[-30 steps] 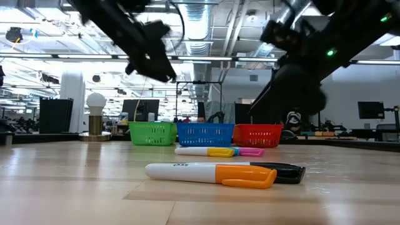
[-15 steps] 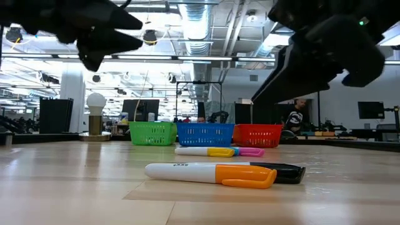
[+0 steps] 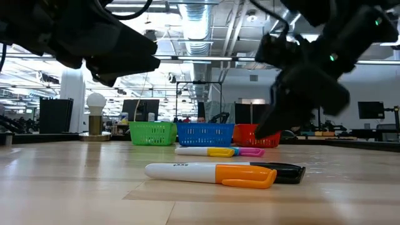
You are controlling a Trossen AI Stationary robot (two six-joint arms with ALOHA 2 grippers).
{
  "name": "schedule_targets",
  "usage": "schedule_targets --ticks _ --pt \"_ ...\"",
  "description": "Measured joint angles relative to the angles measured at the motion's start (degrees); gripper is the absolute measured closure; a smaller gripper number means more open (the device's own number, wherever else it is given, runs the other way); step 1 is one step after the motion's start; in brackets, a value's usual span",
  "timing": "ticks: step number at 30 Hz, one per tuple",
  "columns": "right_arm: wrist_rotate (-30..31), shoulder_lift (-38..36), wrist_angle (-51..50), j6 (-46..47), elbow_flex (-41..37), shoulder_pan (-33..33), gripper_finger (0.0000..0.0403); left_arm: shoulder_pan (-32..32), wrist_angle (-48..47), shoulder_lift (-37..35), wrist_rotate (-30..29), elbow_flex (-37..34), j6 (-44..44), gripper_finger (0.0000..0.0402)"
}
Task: Pick & Place Markers
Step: Put the small pink highlighter pen into the green bin
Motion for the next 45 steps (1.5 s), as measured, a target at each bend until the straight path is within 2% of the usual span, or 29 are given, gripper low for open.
schedule_targets --ticks 11,15,19,26,29,35,45 --pt "0.69 8.66 5.13 0.21 -0.01 -3.47 0.0285 1.48 -1.21 0.0 -0.44 -0.04 0.07 0.0245" --pt "0.2 9.37 5.97 0.24 0.08 -4.61 0.0285 1.35 -1.22 0.0 -0.45 -0.04 -1.28 0.0249" --pt "-0.69 8.7 5.42 0.22 0.04 -4.66 0.0293 1.35 -1.22 0.0 -0.45 -0.04 -1.52 0.0252" --pt "-0.69 8.39 5.26 0.12 -0.12 -4.07 0.0347 1.35 -1.22 0.0 -0.45 -0.07 -1.52 0.0254" --pt "1.08 8.36 4.8 0.0 -0.23 -4.05 0.0363 1.35 -1.23 0.0 -0.45 -0.07 -1.52 0.0254" --pt "9.17 8.17 3.35 1.34 -0.56 -3.98 0.0361 1.35 -1.24 0.0 -0.45 -0.09 -1.52 0.0253" --pt "11.48 0.55 2.82 5.61 -0.69 -0.92 0.0375 1.79 -1.15 -0.02 -0.43 -0.09 -4.71 0.0253"
